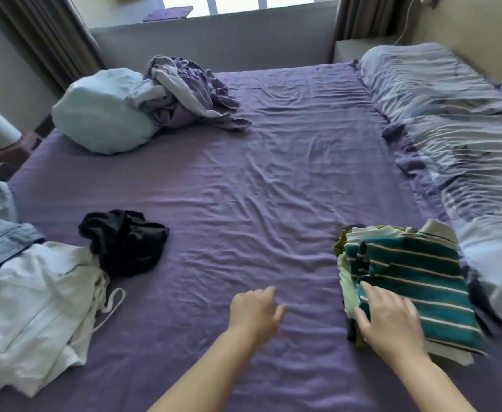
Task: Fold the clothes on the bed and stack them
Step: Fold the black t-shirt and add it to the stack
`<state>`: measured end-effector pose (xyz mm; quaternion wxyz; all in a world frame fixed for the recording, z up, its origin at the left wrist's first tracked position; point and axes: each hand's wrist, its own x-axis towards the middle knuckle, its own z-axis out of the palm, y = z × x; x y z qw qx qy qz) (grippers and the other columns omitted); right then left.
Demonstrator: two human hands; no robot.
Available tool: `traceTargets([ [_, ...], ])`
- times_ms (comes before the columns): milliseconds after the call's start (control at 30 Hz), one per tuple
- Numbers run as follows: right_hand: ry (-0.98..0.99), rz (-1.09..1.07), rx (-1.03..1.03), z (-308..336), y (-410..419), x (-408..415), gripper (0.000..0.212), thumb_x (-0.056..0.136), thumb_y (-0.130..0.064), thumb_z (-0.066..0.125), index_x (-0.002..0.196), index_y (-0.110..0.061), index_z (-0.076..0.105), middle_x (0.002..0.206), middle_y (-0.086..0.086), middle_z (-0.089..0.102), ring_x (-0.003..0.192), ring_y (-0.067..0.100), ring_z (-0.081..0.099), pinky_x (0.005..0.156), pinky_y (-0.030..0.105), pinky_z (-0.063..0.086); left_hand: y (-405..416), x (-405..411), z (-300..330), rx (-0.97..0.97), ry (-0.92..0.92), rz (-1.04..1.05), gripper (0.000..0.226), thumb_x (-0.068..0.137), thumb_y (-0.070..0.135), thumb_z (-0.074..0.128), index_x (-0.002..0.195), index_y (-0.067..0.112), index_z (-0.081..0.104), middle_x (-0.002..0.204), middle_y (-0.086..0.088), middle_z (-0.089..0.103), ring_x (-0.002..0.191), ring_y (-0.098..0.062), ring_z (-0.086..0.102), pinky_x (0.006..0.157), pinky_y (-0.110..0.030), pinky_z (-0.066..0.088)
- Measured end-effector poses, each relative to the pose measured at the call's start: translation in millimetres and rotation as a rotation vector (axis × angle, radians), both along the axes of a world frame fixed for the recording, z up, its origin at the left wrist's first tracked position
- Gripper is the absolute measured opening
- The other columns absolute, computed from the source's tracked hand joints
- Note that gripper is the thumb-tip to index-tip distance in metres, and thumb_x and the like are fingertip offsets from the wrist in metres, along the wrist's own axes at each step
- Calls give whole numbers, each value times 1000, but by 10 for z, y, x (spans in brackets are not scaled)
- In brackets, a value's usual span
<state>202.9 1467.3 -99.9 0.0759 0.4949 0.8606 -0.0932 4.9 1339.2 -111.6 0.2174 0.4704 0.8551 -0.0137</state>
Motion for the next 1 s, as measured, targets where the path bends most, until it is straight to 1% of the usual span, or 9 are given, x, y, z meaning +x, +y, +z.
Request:
traceTargets([
  [133,38,101,-34,95,-482,-509,58,91,-46,49,144,-27,34,138,-9,49,125,12,47,105,29,30,-665,-421,61,-21,-6,107,49,94,53,39,130,21,51,128,-4,60,117,-25,55,93,-34,39],
  [300,68,187,-122,167,-1170,-1191,61,89,-47,55,143,-26,38,138,-7,51,125,13,49,105,31,34,-1564,-960,98,-38,-13,224,46,95,52,40,123,19,56,121,-6,63,113,-28,57,90,-34,39],
  [433,80,270,-163,225,-1723,-1730,63,89,-51,53,145,-29,33,141,-10,48,128,10,47,103,27,33,-2275,-1401,112,-52,3,331,44,96,49,39,125,21,56,122,-5,62,114,-28,56,91,-35,40],
  [600,90,391,-237,213,-2338,-2405,60,79,-34,73,133,-17,54,126,5,62,115,25,59,96,37,41,-3074,-1922,139,-8,-16,482,42,95,49,40,126,24,55,121,-2,63,113,-25,57,92,-33,42],
  [700,182,470,-210,116,-2652,-2786,58,68,-24,84,120,-8,65,111,13,69,101,32,66,86,43,49,-3499,-2203,114,38,-4,560,37,94,48,42,114,24,60,113,-1,66,107,-24,59,85,-31,43],
  [767,161,528,-187,133,-2847,-3076,60,77,-35,75,131,-15,56,123,5,64,112,26,61,92,38,45,-3707,-2392,79,53,9,583,36,94,48,41,109,22,62,111,-1,67,105,-24,60,83,-31,43],
  [867,96,607,-146,84,-2951,-3546,61,91,-54,45,145,-31,29,142,-13,43,129,11,43,100,26,34,-3814,-2691,22,46,-8,578,41,95,48,40,123,25,58,122,1,64,113,-22,57,91,-31,42],
  [933,92,604,-156,8,-2952,-3894,60,93,-53,42,146,-29,28,144,-10,41,130,14,40,100,29,36,-3757,-2895,0,75,-33,576,40,95,46,41,127,26,56,126,2,62,117,-21,56,94,-30,40],
  [1000,142,523,-210,-49,-2932,-4245,58,94,-50,45,145,-26,31,144,-4,41,129,19,40,99,34,39,-3630,-3088,-20,128,-65,582,40,95,45,42,128,28,56,127,2,61,118,-21,55,95,-30,41],
])
